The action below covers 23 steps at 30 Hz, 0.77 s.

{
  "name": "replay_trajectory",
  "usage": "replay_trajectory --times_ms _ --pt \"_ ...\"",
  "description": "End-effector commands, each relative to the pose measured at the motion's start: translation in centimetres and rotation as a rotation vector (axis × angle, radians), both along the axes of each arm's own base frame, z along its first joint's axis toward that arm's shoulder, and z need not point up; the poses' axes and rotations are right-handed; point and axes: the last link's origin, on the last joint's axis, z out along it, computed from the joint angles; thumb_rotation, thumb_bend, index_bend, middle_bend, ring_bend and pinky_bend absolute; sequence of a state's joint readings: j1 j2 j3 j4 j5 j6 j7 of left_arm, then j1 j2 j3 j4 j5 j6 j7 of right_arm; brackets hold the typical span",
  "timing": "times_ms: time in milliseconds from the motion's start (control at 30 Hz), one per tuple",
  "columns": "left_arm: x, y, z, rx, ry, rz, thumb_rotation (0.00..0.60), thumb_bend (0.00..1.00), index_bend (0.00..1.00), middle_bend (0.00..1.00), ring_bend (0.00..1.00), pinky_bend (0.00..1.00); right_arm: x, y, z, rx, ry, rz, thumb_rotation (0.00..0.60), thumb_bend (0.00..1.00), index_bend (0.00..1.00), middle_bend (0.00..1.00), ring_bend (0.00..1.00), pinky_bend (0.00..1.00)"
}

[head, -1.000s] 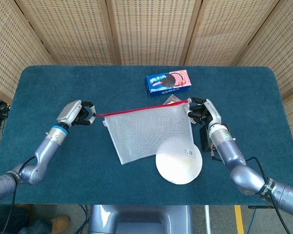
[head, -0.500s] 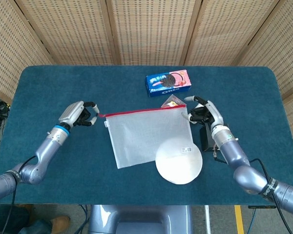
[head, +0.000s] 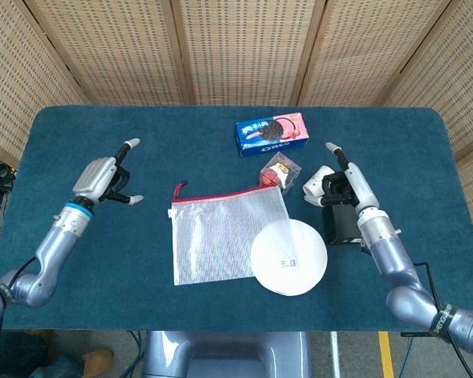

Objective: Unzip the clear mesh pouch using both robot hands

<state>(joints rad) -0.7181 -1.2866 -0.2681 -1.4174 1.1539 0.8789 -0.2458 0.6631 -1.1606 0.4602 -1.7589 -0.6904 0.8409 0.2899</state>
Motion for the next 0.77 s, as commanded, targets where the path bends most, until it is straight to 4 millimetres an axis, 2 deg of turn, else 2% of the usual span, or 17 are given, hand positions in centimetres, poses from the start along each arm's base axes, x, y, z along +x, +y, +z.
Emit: replay_trajectory --times_ms 33,67,100,167,200,267,333,633,767 --pt "-3.0 -4.2 3.8 0.193 0.194 -0.053 0.600 0.00 0.00 0.24 0.38 0.43 -4.0 4.3 2.4 -0.172 0.455 0.219 0.600 0.00 0.09 0.58 0.61 0.61" --pt "-3.5 -4.9 4.2 0.210 0.218 -0.043 0.600 0.00 0.00 0.10 0.24 0.30 -4.8 4.9 2.7 -0.198 0.533 0.255 0.600 0.00 0.09 0.47 0.48 0.46" --pt "-4.0 -5.7 4.7 0.226 0.244 -0.033 0.600 0.00 0.00 0.05 0.16 0.23 -5.6 5.5 3.1 -0.221 0.612 0.288 0.600 0.00 0.09 0.36 0.35 0.31" --pt "-5.0 -7.4 5.6 0.260 0.288 -0.006 0.600 0.00 0.00 0.00 0.02 0.06 -7.0 6.7 3.8 -0.260 0.752 0.342 0.600 0.00 0.09 0.20 0.17 0.11" --pt "-5.5 -8.3 5.9 0.272 0.301 0.011 0.600 0.00 0.00 0.00 0.00 0.03 -7.6 7.3 4.1 -0.278 0.807 0.361 0.600 0.00 0.09 0.13 0.10 0.04" --pt "-6.5 -10.3 6.3 0.287 0.320 0.045 0.600 0.00 0.00 0.00 0.00 0.00 -8.7 8.6 4.7 -0.310 0.900 0.389 0.600 0.00 0.08 0.05 0.02 0.00" --pt "-7.3 -12.0 6.5 0.294 0.333 0.069 0.600 0.00 0.00 0.00 0.00 0.00 -9.6 9.7 5.1 -0.329 0.962 0.403 0.600 0.00 0.07 0.01 0.00 0.00" --pt "-10.6 -19.5 6.6 0.341 0.391 0.131 0.600 0.00 0.00 0.00 0.00 0.00 -13.2 15.4 6.0 -0.396 1.099 0.380 0.600 0.00 0.00 0.00 0.00 0.00" --pt "-11.1 -21.9 6.8 0.356 0.387 0.126 0.600 0.00 0.00 0.00 0.00 0.00 -14.1 17.3 6.1 -0.426 1.096 0.343 0.600 0.00 0.00 0.00 0.00 0.00"
